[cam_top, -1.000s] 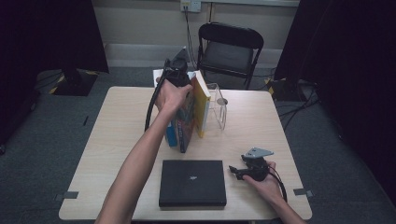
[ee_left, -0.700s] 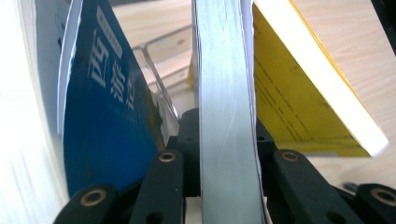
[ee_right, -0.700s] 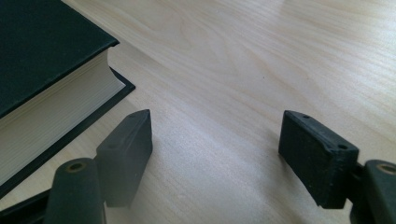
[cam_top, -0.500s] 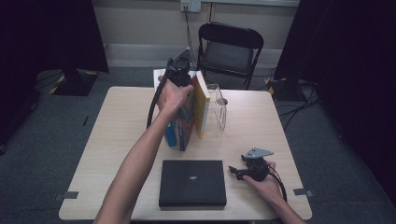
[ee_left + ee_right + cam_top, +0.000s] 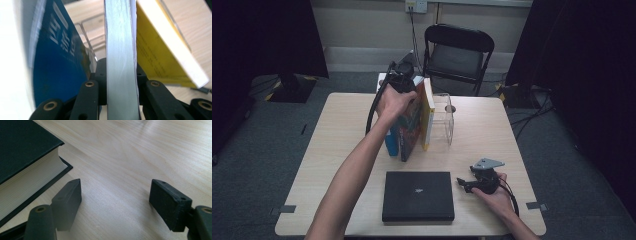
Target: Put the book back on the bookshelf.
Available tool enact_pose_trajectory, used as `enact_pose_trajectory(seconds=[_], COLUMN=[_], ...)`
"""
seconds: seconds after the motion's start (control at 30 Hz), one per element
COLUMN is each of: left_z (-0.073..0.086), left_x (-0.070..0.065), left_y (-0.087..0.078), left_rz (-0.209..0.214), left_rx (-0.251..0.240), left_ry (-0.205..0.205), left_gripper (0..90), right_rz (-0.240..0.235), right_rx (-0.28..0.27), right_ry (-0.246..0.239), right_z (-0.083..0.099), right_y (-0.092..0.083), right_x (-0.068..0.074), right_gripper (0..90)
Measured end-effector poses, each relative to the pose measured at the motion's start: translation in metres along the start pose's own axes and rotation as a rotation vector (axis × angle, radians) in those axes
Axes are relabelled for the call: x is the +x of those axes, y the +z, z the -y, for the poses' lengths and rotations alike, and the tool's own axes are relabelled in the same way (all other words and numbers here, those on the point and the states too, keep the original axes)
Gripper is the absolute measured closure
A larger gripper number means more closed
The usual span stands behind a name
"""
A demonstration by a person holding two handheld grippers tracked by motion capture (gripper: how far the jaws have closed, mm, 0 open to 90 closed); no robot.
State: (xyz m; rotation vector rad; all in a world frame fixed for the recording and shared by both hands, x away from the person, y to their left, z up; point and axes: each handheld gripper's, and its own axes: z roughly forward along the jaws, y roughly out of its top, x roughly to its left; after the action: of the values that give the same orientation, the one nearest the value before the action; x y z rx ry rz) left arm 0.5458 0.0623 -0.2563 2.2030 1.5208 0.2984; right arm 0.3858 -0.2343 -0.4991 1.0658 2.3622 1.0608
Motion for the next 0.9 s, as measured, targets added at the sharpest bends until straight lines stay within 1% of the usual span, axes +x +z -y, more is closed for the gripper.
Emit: enact_pose_trajectory(seconds=[0.03, 0.07, 0.1, 0.13, 0.17, 0.2, 0.23, 0.27, 0.3, 0.33, 0.37, 0.4, 0.43, 0.53, 0.6, 0.63, 0.67, 0.8, 0.83, 0.9], left_z=[-0.002, -0.005, -0.009, -0.009, -0.011, -0.011, -0.01, -0.01, -0.008, -0.008, -0.005, -0.005, -0.005, -0.003, 0.0, 0.001, 0.002, 0.002, 0.003, 0.002], left_x=[0.0, 0.001, 0.002, 0.002, 0.002, 0.002, 0.0, 0.0, -0.001, -0.001, -0.002, -0.002, -0.004, -0.004, 0.0, 0.002, 0.003, 0.005, 0.004, 0.002], left_y=[-0.002, -0.004, -0.004, -0.004, -0.002, 0.001, 0.005, 0.005, 0.011, 0.011, 0.016, 0.016, 0.017, 0.016, 0.015, 0.014, 0.014, 0.014, 0.014, 0.015], left_rz=[-0.002, -0.003, -0.003, -0.003, -0.011, -0.016, -0.023, -0.023, -0.03, -0.03, -0.032, -0.032, -0.035, -0.03, -0.013, -0.006, -0.001, 0.001, -0.003, -0.009], left_rx=[-0.003, -0.011, -0.011, -0.011, -0.021, -0.019, -0.027, -0.027, -0.03, -0.03, -0.055, -0.055, -0.048, -0.042, -0.031, -0.031, -0.031, -0.038, -0.051, -0.063], left_ry=[0.0, -0.012, -0.014, -0.014, -0.026, -0.02, -0.022, -0.022, -0.016, -0.016, -0.017, -0.017, 0.031, 0.04, 0.06, 0.056, 0.041, 0.041, 0.034, 0.029], left_gripper=[73.9, 73.9, 73.9, 73.8, 73.8, 73.8, 73.8, 73.8, 73.8, 73.7, 73.7, 73.7, 73.7, 73.7, 73.7, 73.7, 73.7, 73.7, 73.7, 73.8], right_rz=[0.0, 0.001, 0.001, 0.001, 0.0, 0.001, 0.001, 0.001, -0.002, -0.002, -0.004, -0.004, -0.004, -0.005, -0.004, -0.004, -0.002, -0.001, -0.001, -0.001], right_rx=[0.0, 0.001, 0.001, 0.001, 0.001, 0.002, 0.002, 0.002, 0.001, 0.001, 0.001, 0.001, 0.002, 0.002, 0.0, 0.0, 0.001, 0.001, 0.001, 0.0], right_ry=[0.0, -0.001, -0.001, -0.001, 0.0, 0.001, 0.0, 0.0, -0.001, -0.001, -0.001, -0.001, -0.003, -0.003, -0.002, -0.003, -0.002, -0.003, -0.002, -0.003], right_z=[0.0, 0.0, 0.0, 0.0, 0.0, 0.0, 0.0, 0.0, 0.0, 0.0, 0.0, 0.0, 0.0, 0.0, 0.0, 0.0, 0.0, 0.0, 0.0, 0.0], right_y=[0.0, 0.0, 0.0, 0.0, 0.0, 0.0, 0.0, 0.0, 0.0, 0.0, 0.0, 0.0, 0.0, 0.0, 0.0, 0.0, 0.0, 0.0, 0.0, 0.0], right_x=[0.0, 0.0, 0.0, 0.0, 0.0, 0.0, 0.0, 0.0, 0.0, 0.0, 0.0, 0.0, 0.0, 0.0, 0.0, 0.0, 0.0, 0.0, 0.0, 0.0], right_gripper=[26.0, 26.1, 26.1, 26.1, 26.1, 26.1, 26.1, 26.1, 26.1, 26.1, 26.1, 26.1, 26.0, 26.0, 26.1, 26.1, 26.1, 26.1, 26.1, 26.1])
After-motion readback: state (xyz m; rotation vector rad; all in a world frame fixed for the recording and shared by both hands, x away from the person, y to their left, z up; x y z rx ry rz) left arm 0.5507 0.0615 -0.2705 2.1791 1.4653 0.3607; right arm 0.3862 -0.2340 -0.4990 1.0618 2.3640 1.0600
